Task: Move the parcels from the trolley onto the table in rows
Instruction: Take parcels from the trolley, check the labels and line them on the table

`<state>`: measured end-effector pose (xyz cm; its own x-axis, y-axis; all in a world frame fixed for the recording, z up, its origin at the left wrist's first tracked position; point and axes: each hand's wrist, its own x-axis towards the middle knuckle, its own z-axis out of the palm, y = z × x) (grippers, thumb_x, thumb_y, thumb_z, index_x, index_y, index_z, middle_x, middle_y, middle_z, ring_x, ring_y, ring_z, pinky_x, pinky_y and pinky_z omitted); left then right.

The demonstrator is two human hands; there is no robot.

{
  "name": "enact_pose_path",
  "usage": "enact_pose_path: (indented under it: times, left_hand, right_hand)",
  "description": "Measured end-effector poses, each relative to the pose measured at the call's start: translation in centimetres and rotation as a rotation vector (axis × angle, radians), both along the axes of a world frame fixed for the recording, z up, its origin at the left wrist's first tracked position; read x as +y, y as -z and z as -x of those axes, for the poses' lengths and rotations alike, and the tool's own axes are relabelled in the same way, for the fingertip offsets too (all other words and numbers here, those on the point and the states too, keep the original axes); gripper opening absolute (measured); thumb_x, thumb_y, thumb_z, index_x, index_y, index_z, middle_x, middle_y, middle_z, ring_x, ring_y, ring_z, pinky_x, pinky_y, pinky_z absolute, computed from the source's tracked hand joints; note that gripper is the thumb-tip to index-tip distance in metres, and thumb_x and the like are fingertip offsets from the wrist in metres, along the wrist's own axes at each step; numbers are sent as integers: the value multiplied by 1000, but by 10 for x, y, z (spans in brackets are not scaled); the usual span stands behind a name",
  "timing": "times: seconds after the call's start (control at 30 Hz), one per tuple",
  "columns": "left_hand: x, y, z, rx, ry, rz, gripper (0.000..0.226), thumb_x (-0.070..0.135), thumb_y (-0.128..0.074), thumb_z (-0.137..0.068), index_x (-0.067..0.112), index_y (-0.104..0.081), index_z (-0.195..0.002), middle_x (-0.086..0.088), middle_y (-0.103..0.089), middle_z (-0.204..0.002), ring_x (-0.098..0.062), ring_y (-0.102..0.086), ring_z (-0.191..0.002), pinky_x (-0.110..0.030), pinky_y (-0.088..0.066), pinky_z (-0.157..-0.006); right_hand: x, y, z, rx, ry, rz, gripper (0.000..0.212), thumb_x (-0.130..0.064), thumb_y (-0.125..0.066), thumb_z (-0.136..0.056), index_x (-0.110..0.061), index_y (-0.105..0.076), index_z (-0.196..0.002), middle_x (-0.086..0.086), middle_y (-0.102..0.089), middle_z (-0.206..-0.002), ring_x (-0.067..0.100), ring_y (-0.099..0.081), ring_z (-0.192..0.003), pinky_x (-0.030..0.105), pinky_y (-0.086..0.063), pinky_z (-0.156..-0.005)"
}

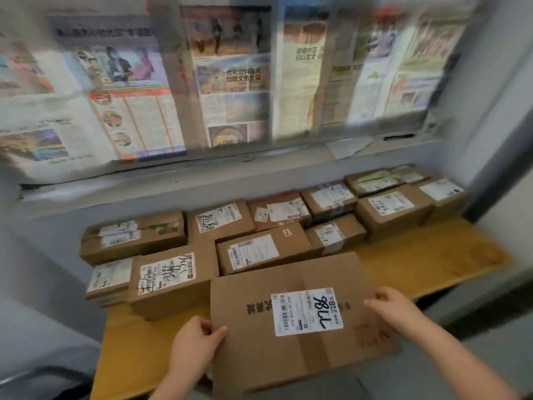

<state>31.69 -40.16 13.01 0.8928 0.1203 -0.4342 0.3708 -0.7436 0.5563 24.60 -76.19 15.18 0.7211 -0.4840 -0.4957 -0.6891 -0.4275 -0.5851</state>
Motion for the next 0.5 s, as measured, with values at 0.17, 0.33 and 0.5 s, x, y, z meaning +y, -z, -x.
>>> enact_pose_path:
  times: [0.17, 0.33, 0.5]
  left_hand:
    - [-21, 28, -11, 71, -23, 26, 26, 38, -74, -77, 19, -56, -83, 2, -64, -80, -13, -62, -73, -31, -54, -66]
    - [-25, 43, -20, 77, -62, 5, 28, 40, -74, -76, 19, -56, -82, 2, -63, -79, -14, -61, -73, -31, -53, -64]
    - [-28, 50, -21, 71, -78, -1, 27, 39, -72, -79, 20, -53, -80, 2, -62, -78, -13, -60, -71, -26, -47, -56]
  right_hand:
    - [-11, 13, -21, -11, 3, -77, 45, -12, -61, -86, -6, -48, -128, 5, -59, -110, 5, -51, -74, 16, -41, -55]
    - [-12, 28, -45, -16, -15, -82, 47, -3, -63, -82, -3, -49, -127, 14, -60, -121, 22, -57, -95, 30, -48, -75]
    - [-14, 40, -54, -6, -8, -78, 53, -4, -64, -82, -4, -44, -132, 15, -57, -124, 26, -57, -100, 36, -51, -81]
